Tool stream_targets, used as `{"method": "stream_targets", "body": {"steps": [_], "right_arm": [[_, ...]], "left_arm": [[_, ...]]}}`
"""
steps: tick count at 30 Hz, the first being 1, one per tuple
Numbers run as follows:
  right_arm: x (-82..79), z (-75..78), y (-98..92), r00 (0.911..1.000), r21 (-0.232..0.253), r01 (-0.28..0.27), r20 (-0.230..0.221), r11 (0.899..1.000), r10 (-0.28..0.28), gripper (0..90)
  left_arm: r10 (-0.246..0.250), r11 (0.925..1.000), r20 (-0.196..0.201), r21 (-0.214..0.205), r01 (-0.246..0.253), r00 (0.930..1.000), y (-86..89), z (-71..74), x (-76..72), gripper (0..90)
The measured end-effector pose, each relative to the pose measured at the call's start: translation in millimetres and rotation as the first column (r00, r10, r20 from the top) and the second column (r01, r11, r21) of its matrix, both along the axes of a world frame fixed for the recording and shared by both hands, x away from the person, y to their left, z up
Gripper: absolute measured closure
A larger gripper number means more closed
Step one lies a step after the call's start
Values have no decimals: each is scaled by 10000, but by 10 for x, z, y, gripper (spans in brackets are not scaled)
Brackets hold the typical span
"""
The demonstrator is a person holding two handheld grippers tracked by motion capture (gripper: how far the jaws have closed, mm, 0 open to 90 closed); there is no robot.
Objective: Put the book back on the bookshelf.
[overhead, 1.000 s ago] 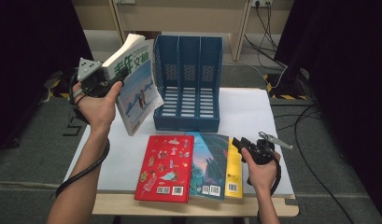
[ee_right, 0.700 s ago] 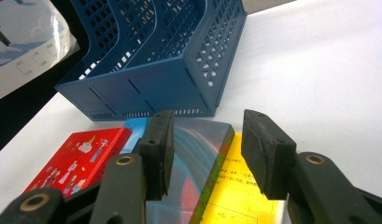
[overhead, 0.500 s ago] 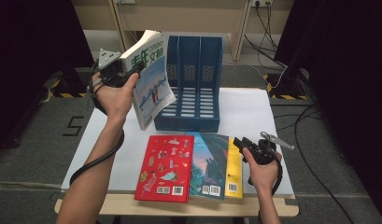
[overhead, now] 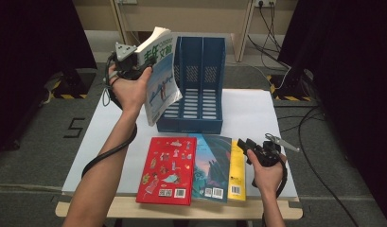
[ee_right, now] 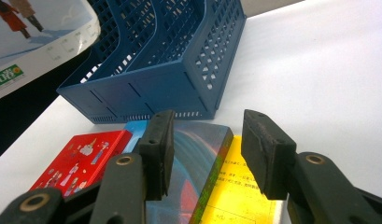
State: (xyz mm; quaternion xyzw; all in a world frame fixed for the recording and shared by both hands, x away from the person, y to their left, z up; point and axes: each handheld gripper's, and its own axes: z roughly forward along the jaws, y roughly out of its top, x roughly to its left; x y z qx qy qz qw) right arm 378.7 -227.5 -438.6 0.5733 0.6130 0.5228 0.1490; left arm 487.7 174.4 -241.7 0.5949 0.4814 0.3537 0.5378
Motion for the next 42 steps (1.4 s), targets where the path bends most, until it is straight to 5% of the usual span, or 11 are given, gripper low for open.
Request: {"method": "stream_targets", "body": {"steps": [15, 42], "right_arm": [[-9, 8, -27, 10000, 90, 29, 43, 10000, -29, 550], [-5, -21, -25, 10000, 109, -40, -16, 9999, 40, 550]], "left_arm": [[151, 9998, -145, 106, -150, 9998, -78, -80, 229, 738], [1004, 9936, 347, 489, -1021, 9943, -109, -117, 375, 738]]}}
